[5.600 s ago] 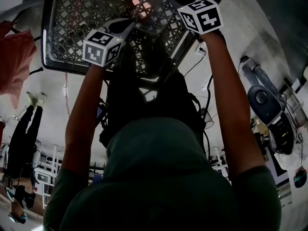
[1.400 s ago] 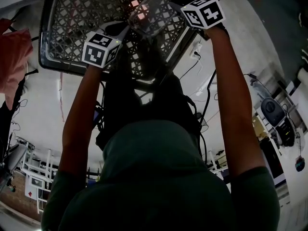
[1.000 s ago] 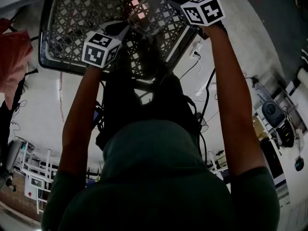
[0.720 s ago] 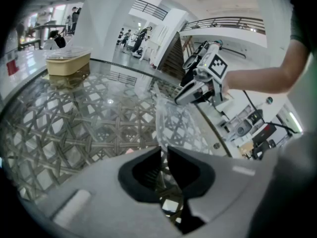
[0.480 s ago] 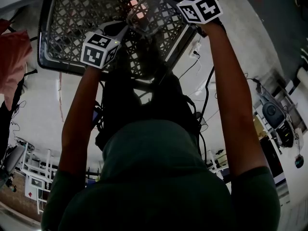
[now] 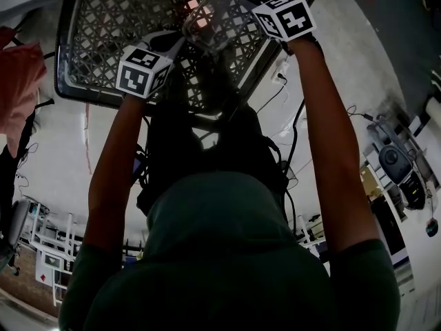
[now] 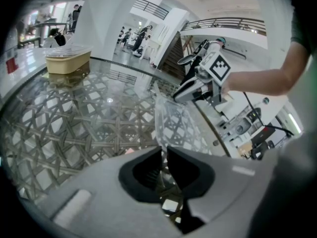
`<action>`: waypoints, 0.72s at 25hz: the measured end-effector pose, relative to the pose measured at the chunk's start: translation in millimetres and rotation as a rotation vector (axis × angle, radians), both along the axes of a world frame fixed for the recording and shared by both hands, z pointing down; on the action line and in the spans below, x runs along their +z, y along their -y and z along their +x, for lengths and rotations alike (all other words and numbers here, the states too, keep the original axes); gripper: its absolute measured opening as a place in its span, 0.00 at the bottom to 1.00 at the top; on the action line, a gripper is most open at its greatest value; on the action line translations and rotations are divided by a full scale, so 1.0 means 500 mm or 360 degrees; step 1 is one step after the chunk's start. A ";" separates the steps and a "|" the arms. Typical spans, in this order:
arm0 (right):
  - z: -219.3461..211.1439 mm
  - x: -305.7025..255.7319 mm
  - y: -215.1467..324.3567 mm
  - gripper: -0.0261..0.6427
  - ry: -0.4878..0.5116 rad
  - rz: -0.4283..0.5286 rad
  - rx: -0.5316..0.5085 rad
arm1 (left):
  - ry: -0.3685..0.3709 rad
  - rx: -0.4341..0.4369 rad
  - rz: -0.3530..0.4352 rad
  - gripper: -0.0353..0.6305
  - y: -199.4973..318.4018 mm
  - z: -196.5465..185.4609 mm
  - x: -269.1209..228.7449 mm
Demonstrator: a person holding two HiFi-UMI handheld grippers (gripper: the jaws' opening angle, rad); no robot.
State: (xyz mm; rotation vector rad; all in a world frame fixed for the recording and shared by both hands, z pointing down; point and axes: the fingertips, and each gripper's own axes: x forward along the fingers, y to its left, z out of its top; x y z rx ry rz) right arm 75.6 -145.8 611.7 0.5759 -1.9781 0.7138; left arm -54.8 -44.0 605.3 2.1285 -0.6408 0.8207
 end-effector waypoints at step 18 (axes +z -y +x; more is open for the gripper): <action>-0.006 -0.013 -0.015 0.04 0.0113 -0.0169 0.0159 | -0.0015 -0.0004 -0.0004 0.09 -0.001 -0.005 -0.001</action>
